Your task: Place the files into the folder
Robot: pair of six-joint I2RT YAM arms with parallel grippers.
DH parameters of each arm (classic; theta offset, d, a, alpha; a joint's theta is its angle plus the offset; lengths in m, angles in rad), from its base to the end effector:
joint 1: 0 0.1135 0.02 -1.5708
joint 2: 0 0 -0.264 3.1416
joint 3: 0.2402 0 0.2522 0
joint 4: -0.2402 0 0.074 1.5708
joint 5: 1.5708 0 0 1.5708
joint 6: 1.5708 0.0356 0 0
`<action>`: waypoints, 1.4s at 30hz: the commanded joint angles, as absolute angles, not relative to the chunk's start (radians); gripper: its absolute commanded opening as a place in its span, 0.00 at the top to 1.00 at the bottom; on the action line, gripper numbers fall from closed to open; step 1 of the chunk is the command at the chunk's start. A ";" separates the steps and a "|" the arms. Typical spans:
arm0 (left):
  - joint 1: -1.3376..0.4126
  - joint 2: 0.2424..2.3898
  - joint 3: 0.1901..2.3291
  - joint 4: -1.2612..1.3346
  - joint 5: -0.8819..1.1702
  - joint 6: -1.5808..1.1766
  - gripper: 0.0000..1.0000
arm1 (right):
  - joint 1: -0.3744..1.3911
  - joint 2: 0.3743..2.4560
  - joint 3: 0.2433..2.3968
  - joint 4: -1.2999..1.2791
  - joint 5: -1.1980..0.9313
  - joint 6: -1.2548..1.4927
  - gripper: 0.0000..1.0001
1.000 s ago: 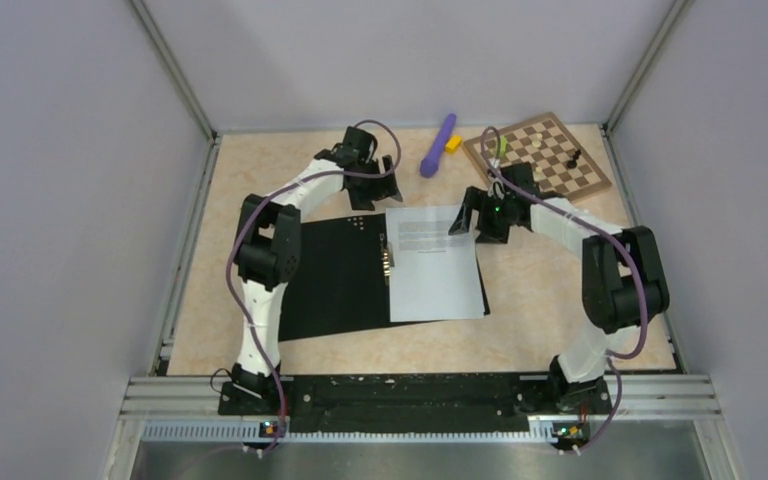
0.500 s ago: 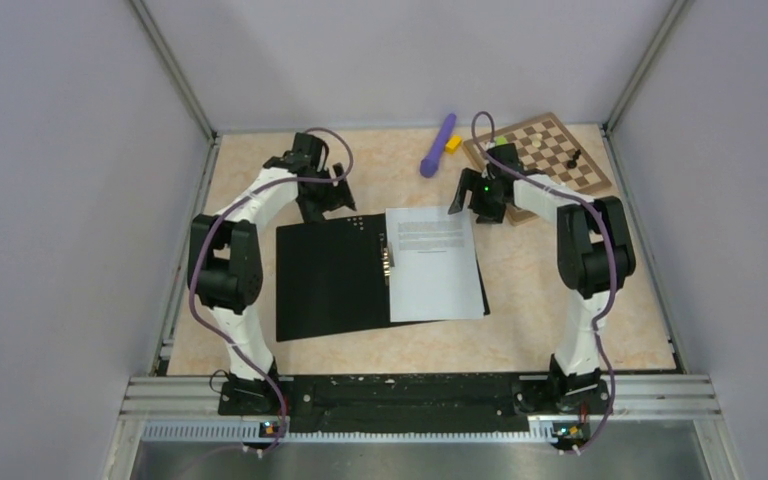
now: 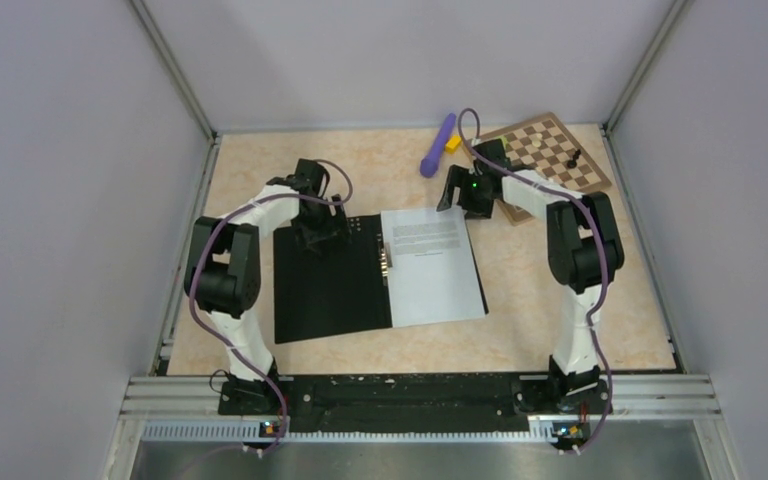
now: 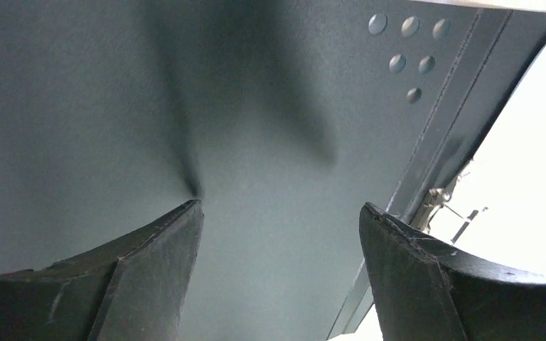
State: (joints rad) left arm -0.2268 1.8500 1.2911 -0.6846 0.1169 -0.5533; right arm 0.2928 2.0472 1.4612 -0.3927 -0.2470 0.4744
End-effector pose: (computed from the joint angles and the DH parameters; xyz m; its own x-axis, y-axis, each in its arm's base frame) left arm 0.3571 -0.0867 0.1847 -0.9216 -0.3229 -0.2155 -0.2638 0.9281 -0.2629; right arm 0.4177 0.1350 0.1726 -0.8942 0.1931 -0.4038 -0.0023 0.9002 0.4354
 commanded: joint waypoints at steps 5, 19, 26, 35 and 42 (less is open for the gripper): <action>-0.224 1.929 1.317 -0.642 0.148 -0.515 0.15 | 0.312 2.033 1.507 -0.399 -0.230 0.471 0.20; -0.224 1.925 1.304 -0.628 0.181 -0.517 0.15 | 0.351 1.327 0.871 -0.209 -0.157 0.794 0.12; -0.224 1.888 1.276 -0.625 0.183 -0.527 0.15 | 0.610 0.966 0.508 -0.345 -0.013 1.297 0.13; -0.224 1.888 1.270 -0.623 0.170 -0.538 0.15 | 0.739 0.885 0.392 -0.367 0.026 1.517 0.13; -0.224 1.876 1.259 -0.623 0.168 -0.532 0.16 | 0.739 1.002 0.373 -0.214 0.053 1.539 0.12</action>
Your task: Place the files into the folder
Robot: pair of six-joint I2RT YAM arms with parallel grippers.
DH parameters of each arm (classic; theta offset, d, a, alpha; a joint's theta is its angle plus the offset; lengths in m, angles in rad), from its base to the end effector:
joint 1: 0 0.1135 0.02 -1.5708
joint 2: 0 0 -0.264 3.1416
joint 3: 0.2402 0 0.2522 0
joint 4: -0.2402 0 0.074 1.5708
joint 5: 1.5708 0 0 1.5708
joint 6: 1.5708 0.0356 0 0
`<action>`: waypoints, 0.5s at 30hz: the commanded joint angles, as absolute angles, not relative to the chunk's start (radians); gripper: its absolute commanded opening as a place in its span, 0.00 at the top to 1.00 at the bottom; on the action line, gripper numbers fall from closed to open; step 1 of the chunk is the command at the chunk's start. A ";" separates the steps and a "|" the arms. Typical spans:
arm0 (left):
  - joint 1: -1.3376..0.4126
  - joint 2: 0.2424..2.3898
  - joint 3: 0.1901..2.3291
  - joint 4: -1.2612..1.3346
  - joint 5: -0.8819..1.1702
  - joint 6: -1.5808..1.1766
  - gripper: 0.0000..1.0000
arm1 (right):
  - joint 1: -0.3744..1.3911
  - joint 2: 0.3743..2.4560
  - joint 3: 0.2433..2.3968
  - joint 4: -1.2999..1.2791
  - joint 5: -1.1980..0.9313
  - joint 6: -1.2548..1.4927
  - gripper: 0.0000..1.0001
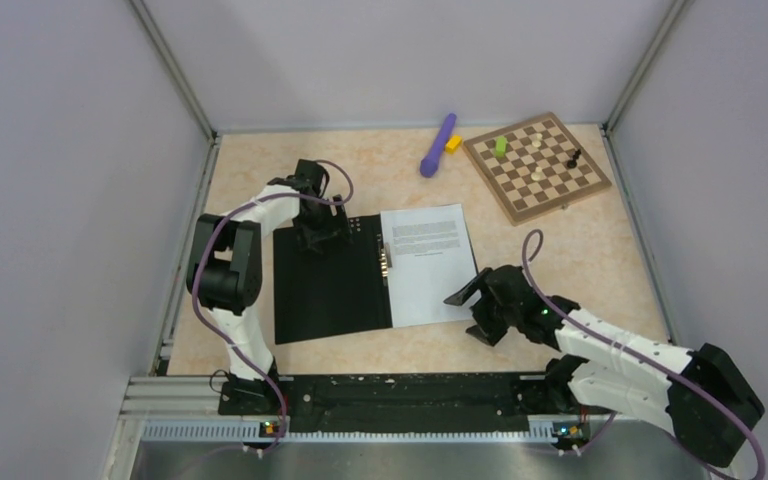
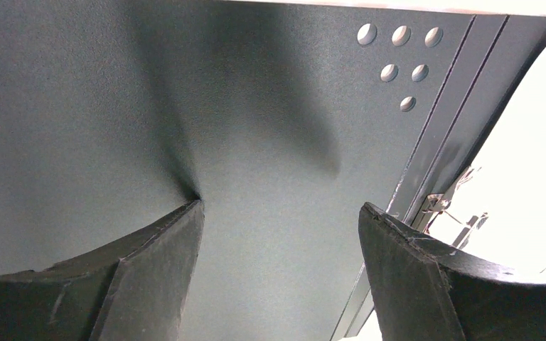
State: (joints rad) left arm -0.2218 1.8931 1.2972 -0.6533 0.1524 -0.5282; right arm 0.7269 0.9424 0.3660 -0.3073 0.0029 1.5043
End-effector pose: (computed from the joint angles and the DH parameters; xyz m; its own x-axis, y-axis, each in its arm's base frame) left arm 0.3642 -0.0877 0.1725 -0.9325 -0.3003 -0.2004 -0.2382 0.9289 -0.2837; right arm 0.1289 0.1145 0.1591 -0.7001 0.7127 -0.0444 0.5323 0.5624 0.6327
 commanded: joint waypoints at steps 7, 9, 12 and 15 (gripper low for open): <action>-0.224 1.862 1.241 -0.616 0.180 -0.529 0.16 | 0.739 1.075 0.372 -0.099 0.067 1.526 0.12; -0.224 1.861 1.242 -0.616 0.182 -0.528 0.16 | 0.741 1.082 0.376 -0.080 0.062 1.515 0.12; -0.224 1.862 1.237 -0.612 0.187 -0.526 0.16 | 0.740 1.077 0.382 -0.074 0.072 1.505 0.12; -0.224 1.860 1.231 -0.608 0.193 -0.526 0.16 | 0.739 1.074 0.388 -0.075 0.099 1.499 0.12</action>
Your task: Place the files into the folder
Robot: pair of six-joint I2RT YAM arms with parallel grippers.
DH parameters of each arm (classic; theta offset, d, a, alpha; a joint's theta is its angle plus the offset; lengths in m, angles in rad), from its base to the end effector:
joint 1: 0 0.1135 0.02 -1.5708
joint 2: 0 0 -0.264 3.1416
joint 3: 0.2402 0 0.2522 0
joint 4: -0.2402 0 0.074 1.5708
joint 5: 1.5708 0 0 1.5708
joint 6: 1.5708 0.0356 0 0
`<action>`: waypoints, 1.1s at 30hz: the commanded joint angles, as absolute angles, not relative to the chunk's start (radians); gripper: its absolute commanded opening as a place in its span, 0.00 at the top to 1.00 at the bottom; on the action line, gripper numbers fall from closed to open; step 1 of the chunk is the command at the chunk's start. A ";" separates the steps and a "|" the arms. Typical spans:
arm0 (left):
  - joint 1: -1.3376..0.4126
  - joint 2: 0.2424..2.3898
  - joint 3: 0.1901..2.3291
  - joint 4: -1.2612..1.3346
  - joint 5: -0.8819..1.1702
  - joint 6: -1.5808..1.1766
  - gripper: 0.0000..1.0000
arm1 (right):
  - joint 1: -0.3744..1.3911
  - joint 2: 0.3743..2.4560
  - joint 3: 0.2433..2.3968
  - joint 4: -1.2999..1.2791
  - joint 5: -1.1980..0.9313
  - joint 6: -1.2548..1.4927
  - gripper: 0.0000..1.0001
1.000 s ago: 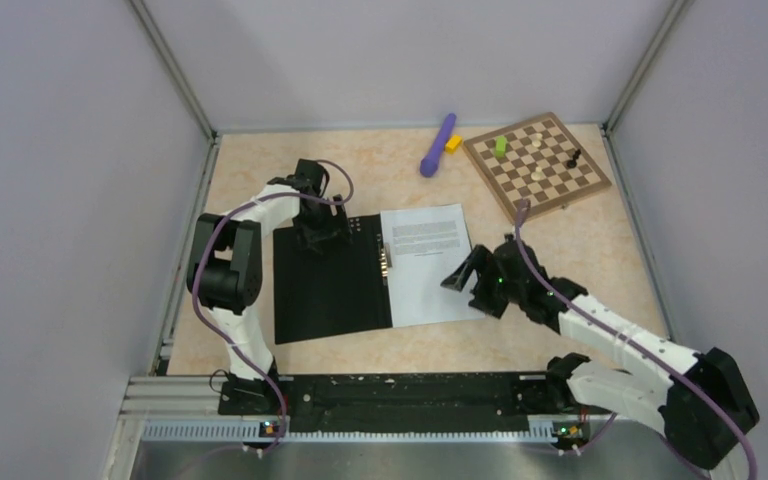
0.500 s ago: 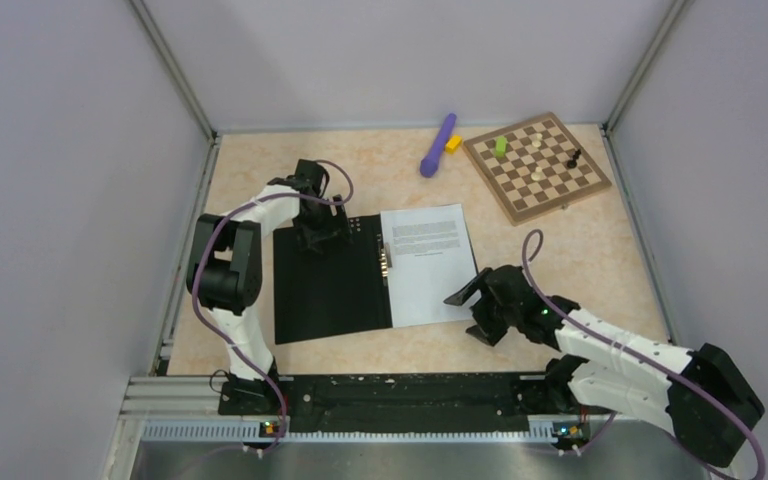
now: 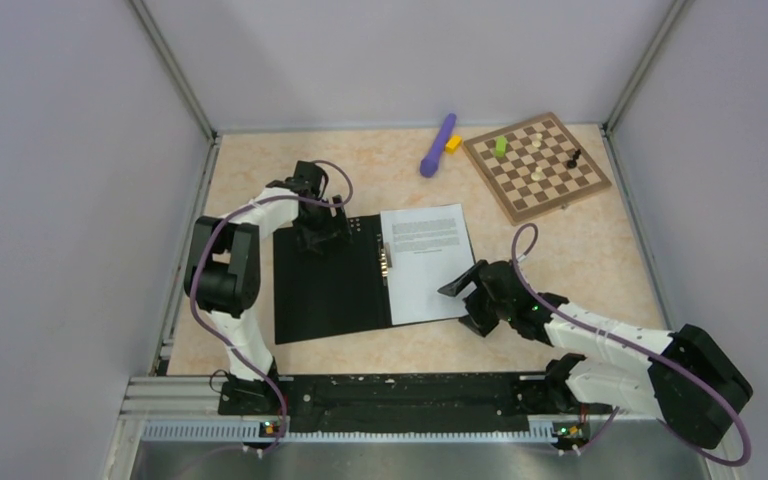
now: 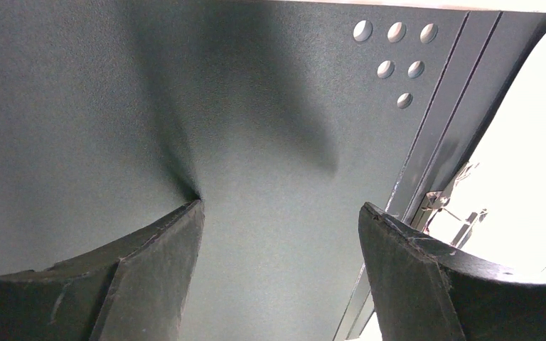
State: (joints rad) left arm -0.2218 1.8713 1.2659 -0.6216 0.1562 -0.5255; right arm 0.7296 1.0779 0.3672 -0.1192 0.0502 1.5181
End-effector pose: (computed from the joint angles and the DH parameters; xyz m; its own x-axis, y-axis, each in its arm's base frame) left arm 0.3602 -0.0869 0.1728 -0.9292 -0.2984 -0.2181 -0.2285 0.9275 -0.2958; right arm 0.1457 0.1279 0.1509 -0.6686 0.7401 -0.0725 0.5155 0.5315 0.6721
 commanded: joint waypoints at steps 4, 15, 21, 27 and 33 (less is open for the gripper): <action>-0.224 1.852 1.221 -0.606 0.193 -0.519 0.16 | 0.739 1.086 0.409 -0.071 0.097 1.482 0.12; -0.224 1.847 1.219 -0.605 0.200 -0.512 0.16 | 0.740 1.029 0.385 -0.102 0.122 1.461 0.12; -0.224 1.845 1.221 -0.605 0.207 -0.512 0.16 | 0.739 1.098 0.448 -0.082 0.100 1.375 0.12; -0.224 1.826 1.226 -0.616 0.211 -0.509 0.16 | 0.738 1.085 0.556 -0.154 0.174 1.230 0.12; -0.224 1.783 1.254 -0.648 0.212 -0.499 0.16 | 0.546 1.168 0.756 -0.194 0.089 0.937 0.11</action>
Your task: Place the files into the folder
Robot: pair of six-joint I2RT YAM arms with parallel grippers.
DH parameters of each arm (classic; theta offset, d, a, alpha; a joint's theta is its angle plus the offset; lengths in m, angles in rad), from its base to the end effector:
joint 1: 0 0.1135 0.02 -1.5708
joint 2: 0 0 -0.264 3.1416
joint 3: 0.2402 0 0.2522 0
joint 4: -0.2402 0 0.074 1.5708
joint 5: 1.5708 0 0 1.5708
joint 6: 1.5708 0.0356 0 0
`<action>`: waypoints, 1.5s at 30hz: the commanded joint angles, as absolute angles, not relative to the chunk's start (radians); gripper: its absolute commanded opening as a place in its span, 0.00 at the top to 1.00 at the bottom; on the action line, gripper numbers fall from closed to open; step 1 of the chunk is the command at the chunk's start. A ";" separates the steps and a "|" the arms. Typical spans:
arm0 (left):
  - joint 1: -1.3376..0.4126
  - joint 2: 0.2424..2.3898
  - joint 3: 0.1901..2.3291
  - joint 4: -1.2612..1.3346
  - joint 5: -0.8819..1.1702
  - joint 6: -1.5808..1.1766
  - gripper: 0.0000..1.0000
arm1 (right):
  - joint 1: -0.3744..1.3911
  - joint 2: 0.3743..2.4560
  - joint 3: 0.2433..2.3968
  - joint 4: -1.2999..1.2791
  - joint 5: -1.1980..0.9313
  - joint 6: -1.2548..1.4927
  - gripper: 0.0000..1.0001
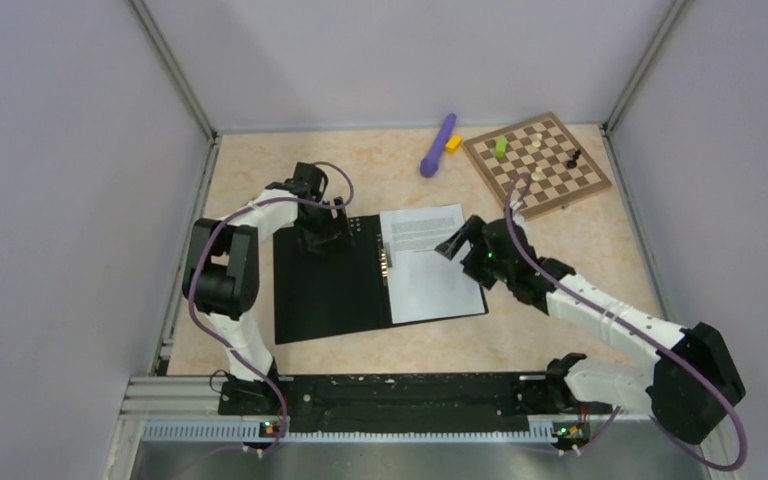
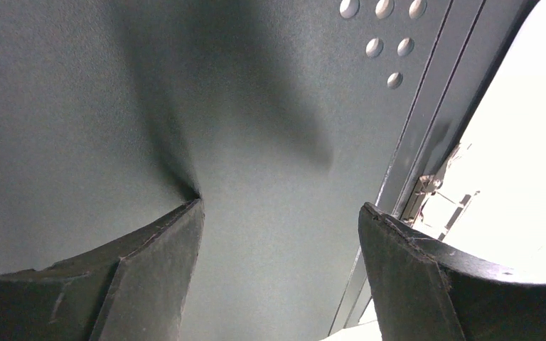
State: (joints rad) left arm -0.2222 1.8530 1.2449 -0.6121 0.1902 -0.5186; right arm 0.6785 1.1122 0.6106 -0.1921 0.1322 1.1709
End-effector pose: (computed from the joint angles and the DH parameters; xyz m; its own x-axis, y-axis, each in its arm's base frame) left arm 0.3558 -0.0873 0.1740 -0.9343 -0.2879 -0.2103 -0.2111 0.9220 -0.3245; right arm 0.1826 0.1412 0.2152 -0.6942 0.6132 -0.3770 0.2470 0.6948 0.6754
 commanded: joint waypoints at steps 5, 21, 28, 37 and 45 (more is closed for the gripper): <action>-0.224 1.739 1.255 -0.651 0.225 -0.512 0.16 | 0.412 1.473 1.062 -0.260 -0.044 0.679 0.15; -0.192 1.616 1.173 -0.701 0.169 -0.500 0.16 | 0.355 2.084 1.645 -0.384 -0.005 0.568 0.10; -0.178 1.613 1.123 -0.678 0.192 -0.506 0.15 | 0.313 2.134 1.659 -0.397 -0.035 0.511 0.09; -0.176 1.625 1.125 -0.665 0.186 -0.507 0.15 | 0.315 2.195 1.684 -0.419 -0.129 0.484 0.08; -0.176 1.652 1.097 -0.639 0.197 -0.523 0.15 | 0.322 2.164 1.634 -0.379 -0.164 0.491 0.08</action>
